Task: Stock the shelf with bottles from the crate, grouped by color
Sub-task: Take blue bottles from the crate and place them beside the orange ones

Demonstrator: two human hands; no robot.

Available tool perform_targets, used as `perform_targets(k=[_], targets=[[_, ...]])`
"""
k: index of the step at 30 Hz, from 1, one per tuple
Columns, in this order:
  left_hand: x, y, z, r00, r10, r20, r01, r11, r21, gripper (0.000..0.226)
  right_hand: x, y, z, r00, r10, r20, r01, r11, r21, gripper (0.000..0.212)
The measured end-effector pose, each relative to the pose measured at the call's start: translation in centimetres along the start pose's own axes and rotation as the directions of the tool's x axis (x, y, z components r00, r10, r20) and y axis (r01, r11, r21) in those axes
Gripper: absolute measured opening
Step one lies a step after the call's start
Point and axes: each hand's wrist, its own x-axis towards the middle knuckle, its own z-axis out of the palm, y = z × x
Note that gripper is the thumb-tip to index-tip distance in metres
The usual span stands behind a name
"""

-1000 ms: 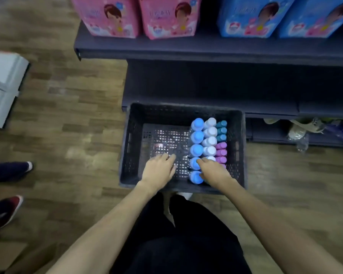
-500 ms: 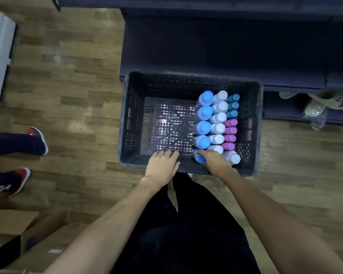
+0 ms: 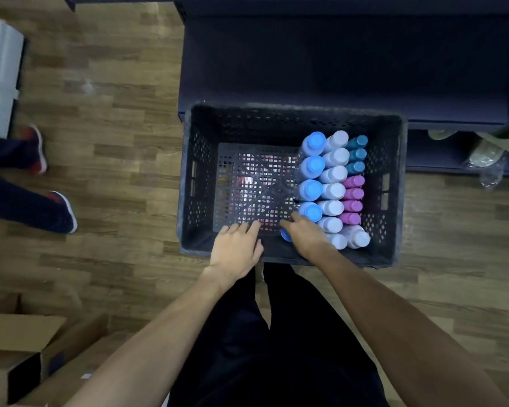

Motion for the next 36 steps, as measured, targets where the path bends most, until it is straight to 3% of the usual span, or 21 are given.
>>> perform_targets(k=[8,12,18,25,30,34,36], targets=[[0.5,-0.4,1.6,0.995,-0.088,-0.037,0.085,0.994,-0.066,0.029,2.5,-0.2,2.0,0.994,-0.053,-0.097,0.049,0.998,-0.039,0.054],[1.0,-0.7,2.4,0.995,-0.098,-0.027,0.095,0.992,-0.082,0.032,3.4,-0.5,2.2,0.999,-0.023,-0.047,0.029,0.989,0.143,0.048],[1.7,-0.8,3.2,0.993,-0.120,-0.012,0.118,0.987,-0.113,0.031,3.7,-1.7,2.5,0.988,0.100,-0.121,-0.039,0.902,0.431,0.028],[2.0,-1.1,2.5,0.995,-0.102,-0.016,0.099,0.987,-0.127,0.029,2.6,-1.1,0.8,0.974,0.139,-0.178,-0.038,0.878,0.477,0.028],[2.3,-2.0,-0.3,0.996,-0.083,-0.026,0.080,0.993,-0.085,0.033,0.4,-1.9,-3.1,0.944,0.107,-0.311,0.080,0.843,0.532,0.030],[3.2,-2.2,-3.5,0.996,-0.037,-0.079,0.035,0.999,-0.038,0.032,-1.6,-2.6,-7.1,0.916,0.066,-0.395,0.142,0.868,0.475,0.026],[3.7,-2.2,-5.2,0.995,-0.013,-0.101,0.011,1.000,-0.021,0.036,-2.5,-2.9,-9.2,0.897,0.051,-0.439,0.162,0.887,0.433,0.034]])
